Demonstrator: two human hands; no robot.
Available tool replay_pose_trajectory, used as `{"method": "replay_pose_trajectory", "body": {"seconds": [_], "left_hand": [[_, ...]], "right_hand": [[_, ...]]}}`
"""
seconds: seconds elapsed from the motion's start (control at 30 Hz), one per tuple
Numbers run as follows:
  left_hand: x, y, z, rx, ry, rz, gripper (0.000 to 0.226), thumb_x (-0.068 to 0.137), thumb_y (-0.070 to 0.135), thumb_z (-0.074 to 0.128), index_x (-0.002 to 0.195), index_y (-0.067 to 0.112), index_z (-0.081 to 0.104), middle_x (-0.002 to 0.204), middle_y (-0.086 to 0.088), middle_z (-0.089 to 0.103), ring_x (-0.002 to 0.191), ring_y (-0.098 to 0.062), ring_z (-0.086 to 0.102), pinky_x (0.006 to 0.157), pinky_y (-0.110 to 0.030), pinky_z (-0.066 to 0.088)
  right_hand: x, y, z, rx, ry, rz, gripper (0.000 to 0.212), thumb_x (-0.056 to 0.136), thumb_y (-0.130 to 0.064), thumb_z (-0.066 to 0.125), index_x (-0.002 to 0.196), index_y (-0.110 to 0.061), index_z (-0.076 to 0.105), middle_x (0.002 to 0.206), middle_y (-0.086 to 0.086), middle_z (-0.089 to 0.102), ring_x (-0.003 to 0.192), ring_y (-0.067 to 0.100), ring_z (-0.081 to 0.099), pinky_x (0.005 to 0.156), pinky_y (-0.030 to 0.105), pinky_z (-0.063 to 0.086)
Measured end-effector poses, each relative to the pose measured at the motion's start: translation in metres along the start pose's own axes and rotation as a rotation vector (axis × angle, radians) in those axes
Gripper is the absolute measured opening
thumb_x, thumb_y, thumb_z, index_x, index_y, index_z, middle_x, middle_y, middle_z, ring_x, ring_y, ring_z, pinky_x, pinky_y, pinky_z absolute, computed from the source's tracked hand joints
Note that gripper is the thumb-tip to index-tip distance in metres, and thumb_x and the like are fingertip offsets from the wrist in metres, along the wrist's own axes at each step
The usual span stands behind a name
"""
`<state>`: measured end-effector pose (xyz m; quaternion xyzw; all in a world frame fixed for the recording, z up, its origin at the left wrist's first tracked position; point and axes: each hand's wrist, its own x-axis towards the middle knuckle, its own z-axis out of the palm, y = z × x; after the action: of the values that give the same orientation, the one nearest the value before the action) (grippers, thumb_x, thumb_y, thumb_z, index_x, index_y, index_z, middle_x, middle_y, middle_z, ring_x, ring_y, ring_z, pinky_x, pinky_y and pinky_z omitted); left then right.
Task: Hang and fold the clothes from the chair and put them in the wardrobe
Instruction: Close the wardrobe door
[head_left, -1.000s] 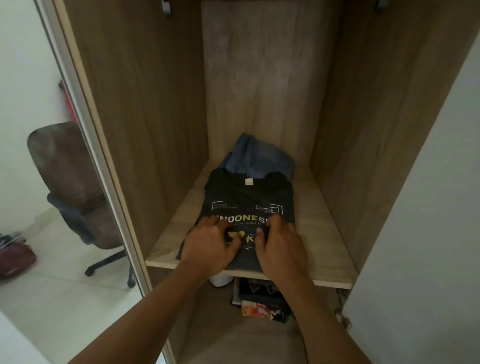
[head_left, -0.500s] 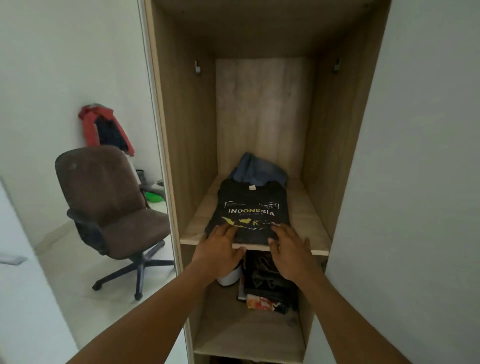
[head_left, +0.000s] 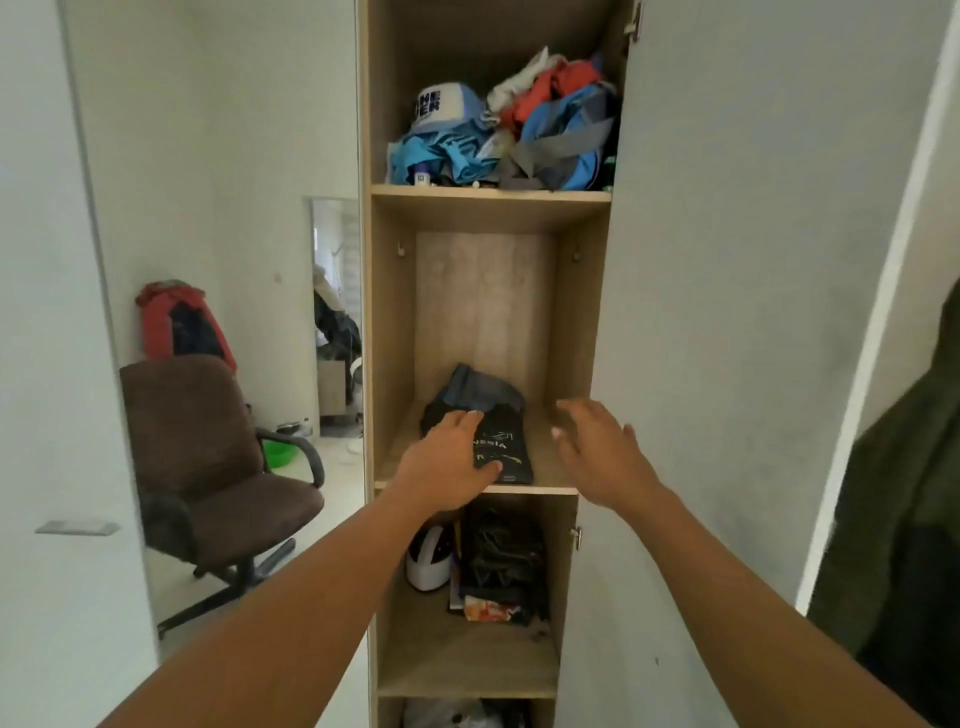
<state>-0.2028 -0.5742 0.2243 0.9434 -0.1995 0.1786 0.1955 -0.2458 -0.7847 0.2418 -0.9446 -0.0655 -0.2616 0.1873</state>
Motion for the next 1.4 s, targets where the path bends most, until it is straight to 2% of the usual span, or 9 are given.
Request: {"method": "replay_pose_trajectory", "body": {"seconds": [0.27,0.43,0.57,0.63,0.73,0.87,1.07,1.3,1.4], "left_hand": [[-0.003,0.143,-0.046,-0.075,0.075,0.269,0.089,0.088,0.058,0.065,0.157,0.029,0.016,0.163,0.002,0.024,0.141,-0.023,0.04,0.11,-0.044,0.042],[-0.006,0.219,-0.054,-0.136,0.139,0.402,0.1,0.083,0.064,0.066,0.156,0.04,0.003,0.165,0.007,0.016,0.147,-0.021,0.03,0.111,-0.043,0.037],[-0.008,0.269,-0.054,-0.2,0.123,0.482,0.115,0.078,0.063,0.072,0.154,0.044,-0.012,0.166,0.01,0.009,0.148,-0.017,0.026,0.114,-0.042,0.037],[-0.012,0.289,-0.046,-0.208,0.124,0.48,0.121,0.077,0.063,0.074,0.15,0.048,-0.02,0.167,0.013,0.002,0.15,-0.017,0.024,0.114,-0.044,0.038],[-0.02,0.31,-0.03,-0.167,0.154,0.45,0.124,0.078,0.059,0.076,0.147,0.051,-0.027,0.167,0.008,-0.001,0.14,-0.025,0.041,0.104,-0.043,0.049],[-0.019,0.323,-0.017,-0.099,0.196,0.403,0.121,0.079,0.052,0.078,0.15,0.051,-0.02,0.165,0.005,-0.003,0.122,-0.027,0.058,0.089,-0.034,0.058],[-0.017,0.334,-0.005,-0.061,0.244,0.346,0.13,0.076,0.045,0.084,0.147,0.052,-0.024,0.165,0.003,-0.006,0.119,-0.026,0.06,0.09,-0.032,0.057],[-0.029,0.311,-0.01,-0.106,0.298,0.321,0.129,0.076,0.036,0.084,0.152,0.045,-0.021,0.165,0.007,-0.011,0.132,-0.026,0.049,0.088,-0.016,0.043],[-0.039,0.286,-0.024,-0.116,0.265,0.288,0.131,0.078,0.031,0.083,0.148,0.049,-0.027,0.163,0.016,-0.016,0.124,-0.025,0.055,0.087,-0.016,0.047]], "right_hand": [[-0.031,-0.011,-0.174,-0.124,0.406,-0.115,0.042,0.103,-0.038,0.04,0.143,-0.025,0.04,0.15,0.003,0.041,0.14,0.024,0.039,0.117,0.055,0.025],[-0.066,0.017,-0.225,0.017,0.544,-0.224,0.039,0.103,-0.032,0.043,0.139,-0.016,0.048,0.141,0.005,0.048,0.127,0.022,0.049,0.104,0.036,0.044],[-0.084,0.059,-0.24,0.2,0.623,-0.137,0.036,0.103,-0.034,0.044,0.136,-0.022,0.049,0.134,-0.002,0.051,0.115,0.013,0.051,0.091,0.027,0.046],[-0.088,0.081,-0.243,0.333,0.549,-0.044,0.039,0.103,-0.041,0.042,0.139,-0.027,0.045,0.129,-0.007,0.053,0.109,0.008,0.053,0.089,0.023,0.044],[-0.095,0.105,-0.245,0.686,0.267,0.091,0.05,0.099,-0.059,0.034,0.142,-0.034,0.039,0.126,-0.008,0.061,0.109,0.012,0.062,0.087,0.029,0.052],[-0.099,0.115,-0.244,1.144,-0.005,0.195,0.067,0.087,-0.074,0.029,0.141,-0.037,0.041,0.121,0.002,0.064,0.11,0.022,0.064,0.097,0.045,0.053],[-0.093,0.124,-0.236,1.193,0.025,0.183,0.092,0.071,-0.08,0.026,0.145,-0.027,0.044,0.12,0.008,0.067,0.111,0.027,0.065,0.106,0.053,0.045],[-0.072,0.115,-0.225,1.164,-0.055,0.07,0.086,0.078,-0.079,0.023,0.146,-0.03,0.042,0.108,0.003,0.074,0.1,0.025,0.072,0.105,0.053,0.047],[-0.06,0.102,-0.21,1.185,-0.107,0.013,0.072,0.091,-0.072,0.02,0.148,-0.033,0.038,0.112,0.003,0.073,0.097,0.025,0.073,0.101,0.052,0.049]]}}
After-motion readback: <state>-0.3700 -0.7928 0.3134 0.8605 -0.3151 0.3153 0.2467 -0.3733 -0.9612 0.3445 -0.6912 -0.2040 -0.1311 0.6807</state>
